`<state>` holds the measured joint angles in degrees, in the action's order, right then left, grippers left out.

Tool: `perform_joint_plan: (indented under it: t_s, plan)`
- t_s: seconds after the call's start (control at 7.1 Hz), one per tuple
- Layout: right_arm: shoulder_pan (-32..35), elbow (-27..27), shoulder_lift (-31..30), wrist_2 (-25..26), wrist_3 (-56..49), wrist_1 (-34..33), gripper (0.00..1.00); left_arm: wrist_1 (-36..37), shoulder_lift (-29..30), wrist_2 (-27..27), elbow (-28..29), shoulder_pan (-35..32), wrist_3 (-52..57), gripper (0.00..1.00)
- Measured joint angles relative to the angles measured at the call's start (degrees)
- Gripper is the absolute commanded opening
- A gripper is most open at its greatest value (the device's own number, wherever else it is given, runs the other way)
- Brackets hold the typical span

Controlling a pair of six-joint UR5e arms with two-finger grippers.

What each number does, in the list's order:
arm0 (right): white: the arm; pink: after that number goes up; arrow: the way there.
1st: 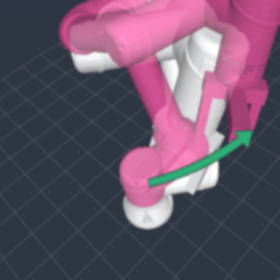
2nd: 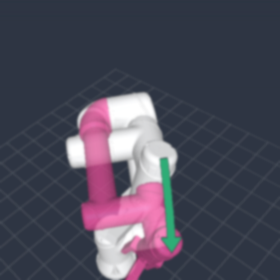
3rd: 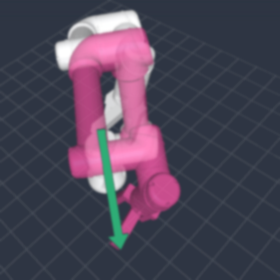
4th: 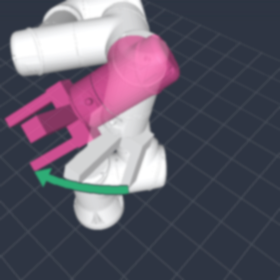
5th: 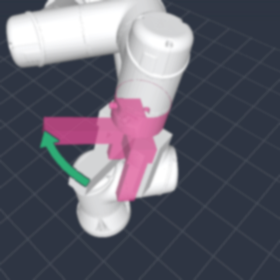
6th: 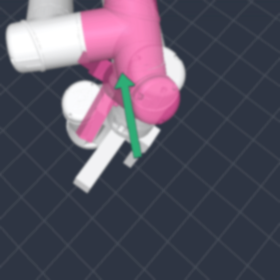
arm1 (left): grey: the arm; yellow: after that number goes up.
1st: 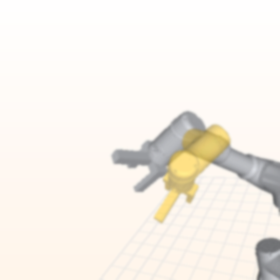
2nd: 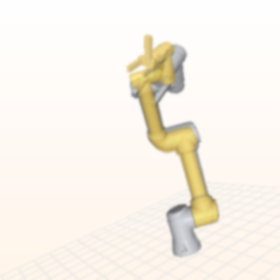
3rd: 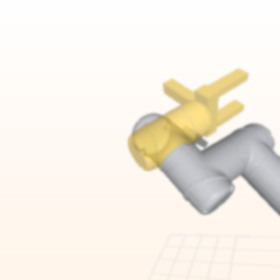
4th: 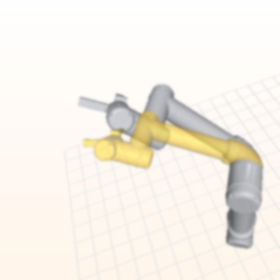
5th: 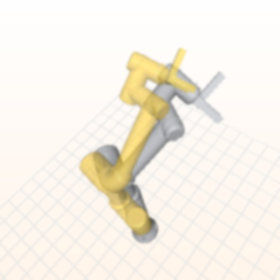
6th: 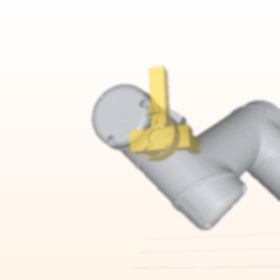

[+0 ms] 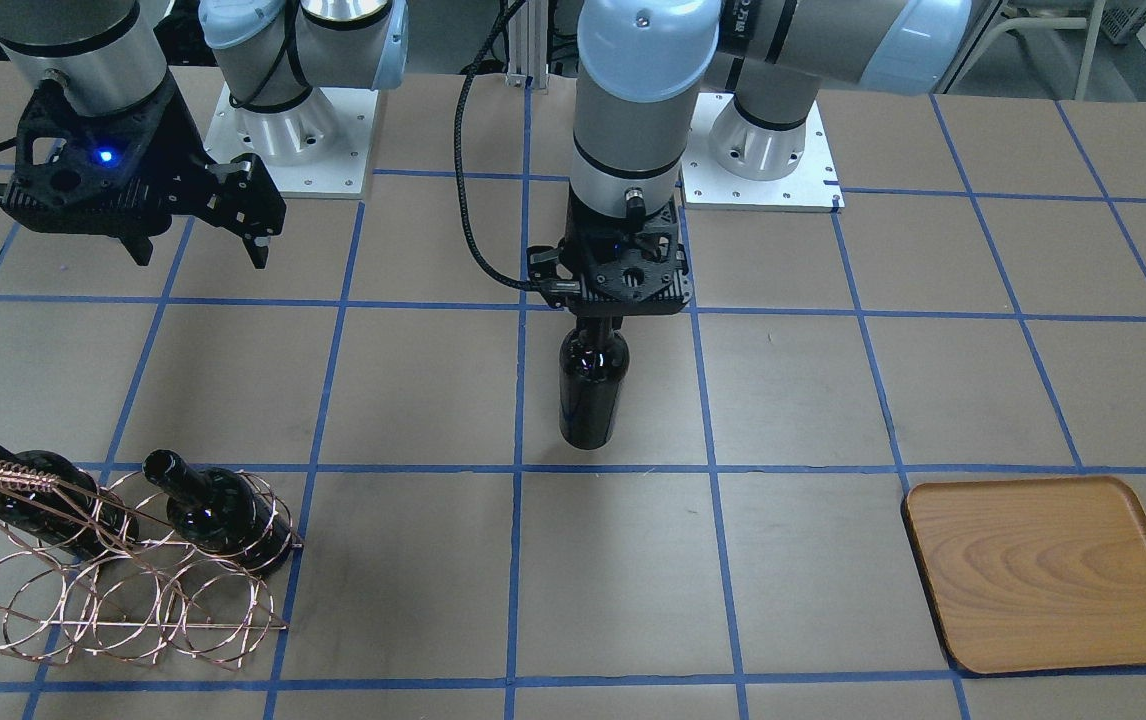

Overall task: Take wine from basket and place on tray
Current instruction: 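Lift the bottle and carry it to the wooden tray with the left gripper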

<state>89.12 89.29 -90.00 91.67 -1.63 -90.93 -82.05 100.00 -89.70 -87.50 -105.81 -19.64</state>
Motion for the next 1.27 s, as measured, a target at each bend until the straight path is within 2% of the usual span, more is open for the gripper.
perform_joint_plan:
  t_s: [0.28,0.56,0.85,1.27]
  plan:
    - [0.0,0.0,0.0,0.0,0.0,0.0,1.00,-4.6,-2.9,2.5,2.6,9.3,10.2,0.17]
    - [0.0,0.0,0.0,0.0,0.0,0.1,1.00,-7.6,-3.5,4.1,6.1,18.9,20.7,0.17]
    - [0.0,0.0,0.0,0.1,-0.1,0.0,1.00,-7.8,-1.8,4.3,7.4,26.8,29.0,0.17]
    - [0.0,0.0,0.0,0.0,-0.1,0.0,1.00,-3.8,1.8,1.1,7.7,33.4,37.1,0.17]
